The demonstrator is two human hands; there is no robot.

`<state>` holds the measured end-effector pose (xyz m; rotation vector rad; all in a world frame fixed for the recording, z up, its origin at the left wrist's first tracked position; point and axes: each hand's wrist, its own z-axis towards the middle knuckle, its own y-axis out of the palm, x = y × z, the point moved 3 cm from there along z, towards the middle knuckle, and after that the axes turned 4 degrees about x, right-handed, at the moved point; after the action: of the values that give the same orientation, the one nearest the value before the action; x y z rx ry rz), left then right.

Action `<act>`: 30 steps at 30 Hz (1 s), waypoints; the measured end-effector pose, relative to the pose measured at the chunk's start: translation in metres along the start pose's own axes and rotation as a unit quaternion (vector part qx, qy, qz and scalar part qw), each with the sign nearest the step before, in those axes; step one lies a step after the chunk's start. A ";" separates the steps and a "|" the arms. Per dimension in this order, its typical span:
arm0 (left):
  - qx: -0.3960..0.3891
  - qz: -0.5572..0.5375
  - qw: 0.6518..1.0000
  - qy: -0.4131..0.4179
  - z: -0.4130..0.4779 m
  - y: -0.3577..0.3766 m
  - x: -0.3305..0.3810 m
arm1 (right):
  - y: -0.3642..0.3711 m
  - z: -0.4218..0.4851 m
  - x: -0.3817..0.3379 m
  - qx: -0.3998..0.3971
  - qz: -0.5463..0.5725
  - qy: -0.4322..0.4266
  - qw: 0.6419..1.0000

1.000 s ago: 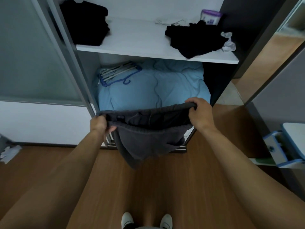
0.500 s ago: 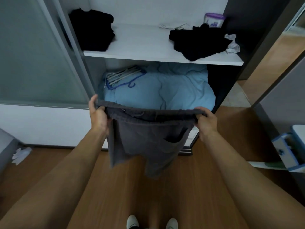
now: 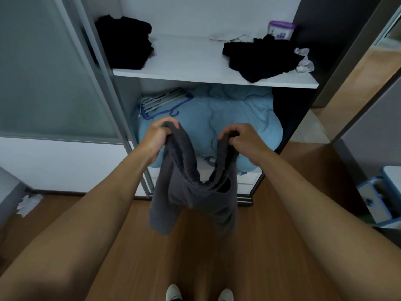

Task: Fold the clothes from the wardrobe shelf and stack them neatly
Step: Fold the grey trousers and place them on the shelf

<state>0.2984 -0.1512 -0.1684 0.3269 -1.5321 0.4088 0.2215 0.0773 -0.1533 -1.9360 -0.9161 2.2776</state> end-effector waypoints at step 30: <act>-0.123 0.139 0.951 -0.246 -0.026 0.021 -0.033 | 0.006 -0.011 -0.004 0.070 0.234 0.156 0.957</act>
<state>0.3123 -0.1228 -0.2027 0.0095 -2.1072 0.3640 0.2349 0.0754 -0.1527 -2.5557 -0.2749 2.0552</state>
